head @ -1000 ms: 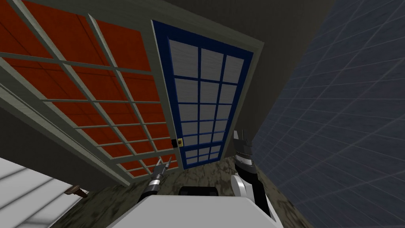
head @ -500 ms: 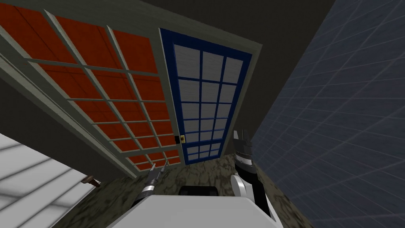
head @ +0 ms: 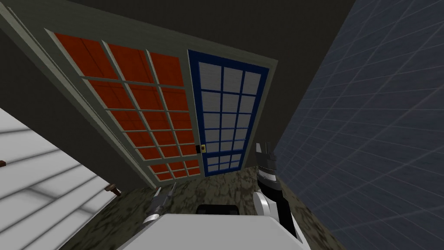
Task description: Pull the door open
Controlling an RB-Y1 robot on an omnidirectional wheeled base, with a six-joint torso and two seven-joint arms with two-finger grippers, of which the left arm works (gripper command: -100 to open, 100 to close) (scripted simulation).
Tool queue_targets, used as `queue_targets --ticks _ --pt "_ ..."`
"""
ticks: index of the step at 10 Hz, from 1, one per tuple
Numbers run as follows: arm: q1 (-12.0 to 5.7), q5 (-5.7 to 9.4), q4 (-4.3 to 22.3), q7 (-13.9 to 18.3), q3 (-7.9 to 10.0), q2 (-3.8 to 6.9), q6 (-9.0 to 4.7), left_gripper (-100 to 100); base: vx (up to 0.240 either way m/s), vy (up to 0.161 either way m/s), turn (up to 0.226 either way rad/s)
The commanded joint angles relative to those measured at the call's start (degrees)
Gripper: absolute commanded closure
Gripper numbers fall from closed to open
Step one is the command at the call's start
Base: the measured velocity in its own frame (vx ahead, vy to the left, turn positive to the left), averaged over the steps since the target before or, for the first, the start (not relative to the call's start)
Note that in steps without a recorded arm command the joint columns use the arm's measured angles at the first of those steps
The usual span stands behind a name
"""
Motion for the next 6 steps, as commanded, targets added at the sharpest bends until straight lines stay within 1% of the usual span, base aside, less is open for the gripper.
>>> queue_targets --ticks 1,2,3,5,6 --pt "-0.03 0.48 1.7 -0.4 1.14 0.58 -0.22 -100 -0.120 0.005 0.007" --pt "0.51 1.03 2.7 -0.9 2.50 0.97 0.03 -100 -0.163 0.042 0.003" --pt "0.86 1.42 3.4 -1.3 3.48 1.23 0.22 -100 -0.164 0.029 -0.009" --pt "1.41 2.38 5.1 -2.3 5.83 1.64 0.67 -100 -0.193 0.024 -0.022" --pt "1.49 2.77 5.8 -2.7 6.77 1.73 0.85 -100 -0.148 0.036 -0.047"
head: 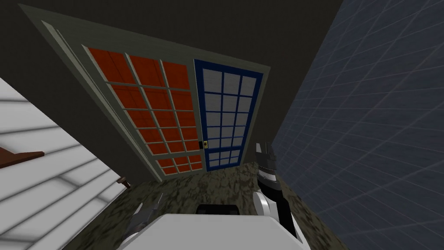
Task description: Pull the door open
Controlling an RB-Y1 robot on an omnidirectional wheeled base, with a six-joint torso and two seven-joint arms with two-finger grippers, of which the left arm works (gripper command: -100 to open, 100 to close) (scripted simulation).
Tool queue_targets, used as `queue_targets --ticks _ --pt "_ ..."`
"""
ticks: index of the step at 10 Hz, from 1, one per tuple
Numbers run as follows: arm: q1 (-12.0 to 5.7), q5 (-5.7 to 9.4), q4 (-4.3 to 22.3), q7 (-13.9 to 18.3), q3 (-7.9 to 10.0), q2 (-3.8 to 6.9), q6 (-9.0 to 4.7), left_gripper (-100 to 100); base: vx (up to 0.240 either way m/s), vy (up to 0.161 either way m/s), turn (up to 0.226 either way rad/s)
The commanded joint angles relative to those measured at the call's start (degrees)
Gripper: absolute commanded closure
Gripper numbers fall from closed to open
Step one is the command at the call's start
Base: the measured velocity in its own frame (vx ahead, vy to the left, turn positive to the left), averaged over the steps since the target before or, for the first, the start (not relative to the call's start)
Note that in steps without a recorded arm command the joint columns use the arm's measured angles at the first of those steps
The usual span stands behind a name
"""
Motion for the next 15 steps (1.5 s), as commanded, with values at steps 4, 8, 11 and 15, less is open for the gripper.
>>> queue_targets --ticks 4,8,11,15 --pt "-0.54 2.06 2.5 -2.3 4.72 -0.45 1.17 -100 -0.077 0.039 -0.103" --pt "-4.14 2.74 3.5 -3.6 5.87 -1.71 1.41 -100 0.127 0.044 -0.152" --pt "-7.30 2.76 3.3 -4.1 5.53 -2.81 1.36 -100 0.171 0.042 -0.146" --pt "-10.57 2.56 2.7 -4.4 4.65 -3.89 1.21 -100 0.148 0.031 -0.104"
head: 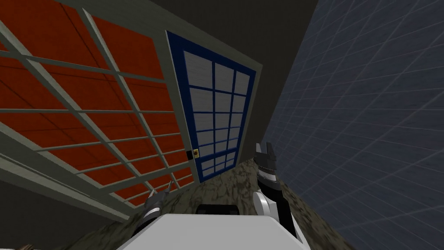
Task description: Pull the door open
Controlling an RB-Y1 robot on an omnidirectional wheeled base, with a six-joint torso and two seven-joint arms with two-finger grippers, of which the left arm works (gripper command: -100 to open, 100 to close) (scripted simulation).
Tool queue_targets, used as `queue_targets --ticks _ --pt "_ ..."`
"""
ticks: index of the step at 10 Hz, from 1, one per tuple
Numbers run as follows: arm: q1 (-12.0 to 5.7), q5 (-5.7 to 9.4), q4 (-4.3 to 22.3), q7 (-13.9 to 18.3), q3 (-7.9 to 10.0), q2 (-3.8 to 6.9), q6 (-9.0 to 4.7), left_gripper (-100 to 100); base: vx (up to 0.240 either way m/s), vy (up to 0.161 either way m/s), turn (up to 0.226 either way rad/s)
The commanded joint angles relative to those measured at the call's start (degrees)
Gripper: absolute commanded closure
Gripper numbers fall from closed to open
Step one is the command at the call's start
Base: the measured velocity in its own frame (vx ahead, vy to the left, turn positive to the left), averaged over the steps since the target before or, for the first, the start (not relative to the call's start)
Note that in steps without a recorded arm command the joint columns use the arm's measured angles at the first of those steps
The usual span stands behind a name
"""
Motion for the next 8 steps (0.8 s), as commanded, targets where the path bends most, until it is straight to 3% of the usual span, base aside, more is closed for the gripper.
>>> queue_targets --ticks 1,7,8 --pt "-1.41 -0.13 -0.5 0.0 -0.51 -0.45 0.10 -100 0.188 0.043 -0.115" --pt "-6.82 -0.76 -1.9 -0.2 -2.69 -2.05 -0.30 -100 0.201 0.053 -0.115" --pt "-5.78 -0.76 -2.6 0.1 -2.59 -2.01 0.27 -100 0.096 0.020 -0.019"
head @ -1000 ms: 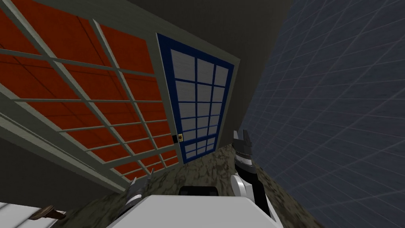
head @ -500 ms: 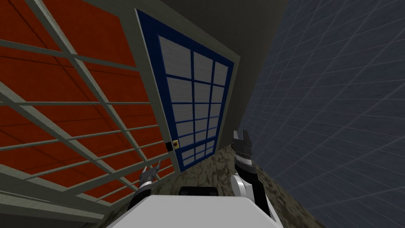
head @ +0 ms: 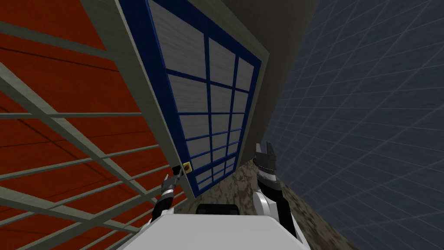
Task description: Pull the door open
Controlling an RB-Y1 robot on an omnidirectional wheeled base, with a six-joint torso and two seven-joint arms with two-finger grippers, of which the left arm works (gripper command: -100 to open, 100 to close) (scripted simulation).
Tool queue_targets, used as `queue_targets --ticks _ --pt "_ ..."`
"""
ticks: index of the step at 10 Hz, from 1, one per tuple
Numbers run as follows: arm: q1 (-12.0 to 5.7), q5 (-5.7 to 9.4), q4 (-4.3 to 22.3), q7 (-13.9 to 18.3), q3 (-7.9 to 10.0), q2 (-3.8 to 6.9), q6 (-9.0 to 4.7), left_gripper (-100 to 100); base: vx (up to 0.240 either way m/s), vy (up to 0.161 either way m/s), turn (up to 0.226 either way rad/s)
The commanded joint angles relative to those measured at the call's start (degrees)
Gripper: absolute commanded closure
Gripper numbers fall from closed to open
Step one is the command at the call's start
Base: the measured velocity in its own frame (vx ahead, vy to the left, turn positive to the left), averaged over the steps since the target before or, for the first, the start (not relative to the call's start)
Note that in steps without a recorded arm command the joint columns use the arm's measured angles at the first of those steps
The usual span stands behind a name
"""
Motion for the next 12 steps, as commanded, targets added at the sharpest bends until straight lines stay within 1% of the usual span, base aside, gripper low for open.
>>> queue_targets --ticks 1,6,7,9,10,11,12 --pt "0.16 0.01 -0.1 0.0 0.04 -0.01 0.19 100 -0.015 -0.006 -0.001" --pt "0.16 0.01 -0.1 0.0 0.04 -0.01 0.19 100 -0.016 -0.009 -0.006" --pt "1.17 0.22 0.4 0.8 -0.02 -0.04 0.44 100 -0.081 -0.030 0.022" --pt "1.93 0.49 0.7 1.4 0.20 0.17 0.50 100 -0.136 -0.042 0.027" --pt "2.69 0.76 0.9 1.9 0.41 0.38 0.56 100 -0.165 -0.053 0.057" --pt "2.69 0.76 0.9 1.9 0.41 0.38 0.56 100 -0.125 -0.050 0.044" --pt "3.45 1.03 1.2 2.5 0.63 0.59 0.62 100 -0.107 -0.035 0.038"
